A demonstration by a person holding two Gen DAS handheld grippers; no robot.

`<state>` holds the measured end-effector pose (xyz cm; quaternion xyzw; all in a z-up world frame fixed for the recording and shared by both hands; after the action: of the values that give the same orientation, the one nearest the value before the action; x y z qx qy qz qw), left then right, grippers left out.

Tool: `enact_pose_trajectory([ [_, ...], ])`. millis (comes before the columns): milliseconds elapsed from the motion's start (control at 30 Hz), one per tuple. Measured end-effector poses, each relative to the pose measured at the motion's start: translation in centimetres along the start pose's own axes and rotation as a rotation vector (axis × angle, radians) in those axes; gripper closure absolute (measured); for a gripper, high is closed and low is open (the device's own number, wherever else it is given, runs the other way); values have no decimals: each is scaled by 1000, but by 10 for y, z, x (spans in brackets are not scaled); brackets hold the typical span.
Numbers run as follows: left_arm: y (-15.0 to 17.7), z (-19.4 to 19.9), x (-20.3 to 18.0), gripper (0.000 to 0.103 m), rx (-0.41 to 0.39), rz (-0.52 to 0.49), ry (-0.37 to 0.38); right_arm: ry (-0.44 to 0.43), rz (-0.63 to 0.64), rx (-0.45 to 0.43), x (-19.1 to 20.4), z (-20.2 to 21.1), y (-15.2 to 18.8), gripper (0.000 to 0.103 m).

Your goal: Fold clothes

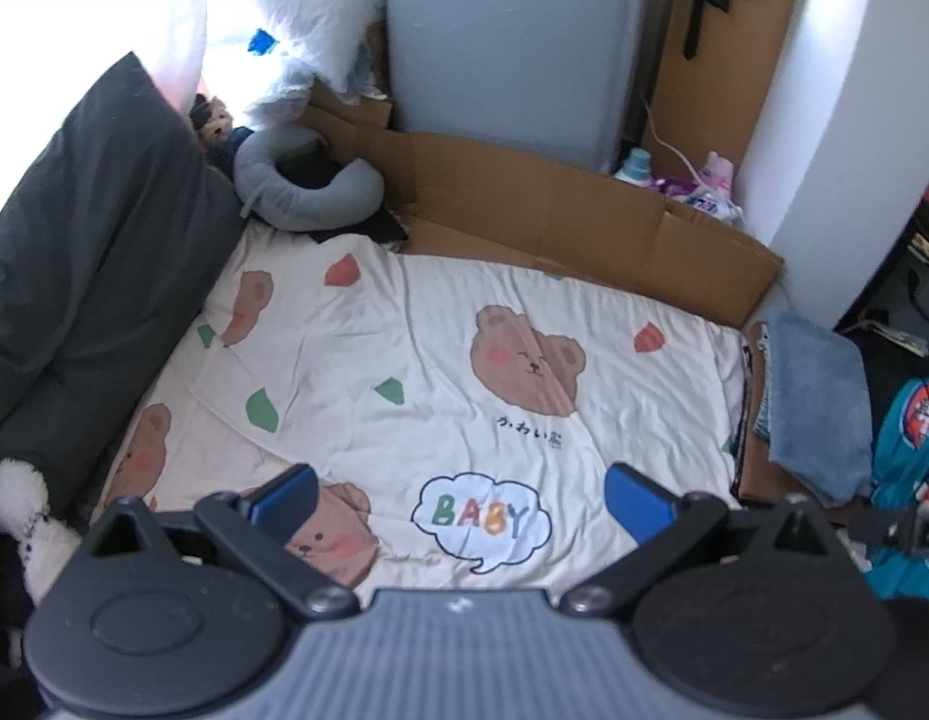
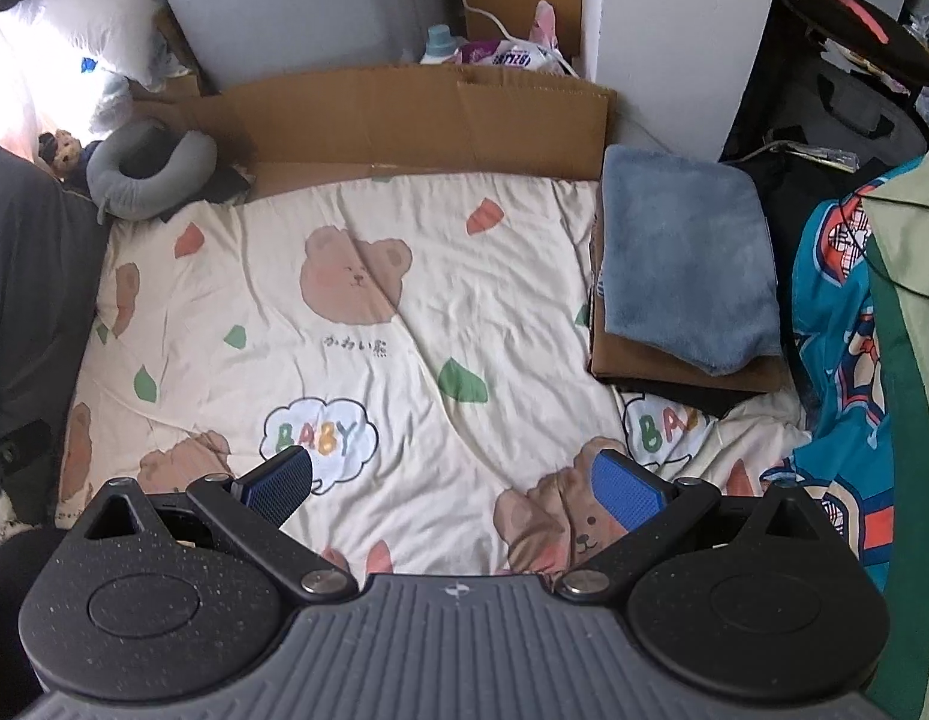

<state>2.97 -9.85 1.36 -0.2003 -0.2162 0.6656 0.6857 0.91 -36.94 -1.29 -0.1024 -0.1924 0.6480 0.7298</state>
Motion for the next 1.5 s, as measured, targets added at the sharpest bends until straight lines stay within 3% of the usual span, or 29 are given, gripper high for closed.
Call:
enact_pose_trajectory([
  [567, -1, -13, 5, 2, 67, 14, -3, -14, 80, 10, -2, -7, -2, 1],
  [1000, -2, -16, 3, 2, 64, -3, -15, -5, 140, 16, 4, -11, -5, 1],
  [1500, -1, -16, 5, 14, 50, 7, -22, -20, 115, 12, -2, -12, -6, 1],
])
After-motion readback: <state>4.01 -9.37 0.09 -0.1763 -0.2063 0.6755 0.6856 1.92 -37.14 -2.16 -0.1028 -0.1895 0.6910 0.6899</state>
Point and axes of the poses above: each gripper's, at about its wrist camera, not at the fingertips, and z roughly against the way its jaws point, x to its left, y to its underside, the point moved 4 cm from there along -z, roughly the way its jaws point, and after that the axes turned 3 degrees about -z, right-handed, at the moved point
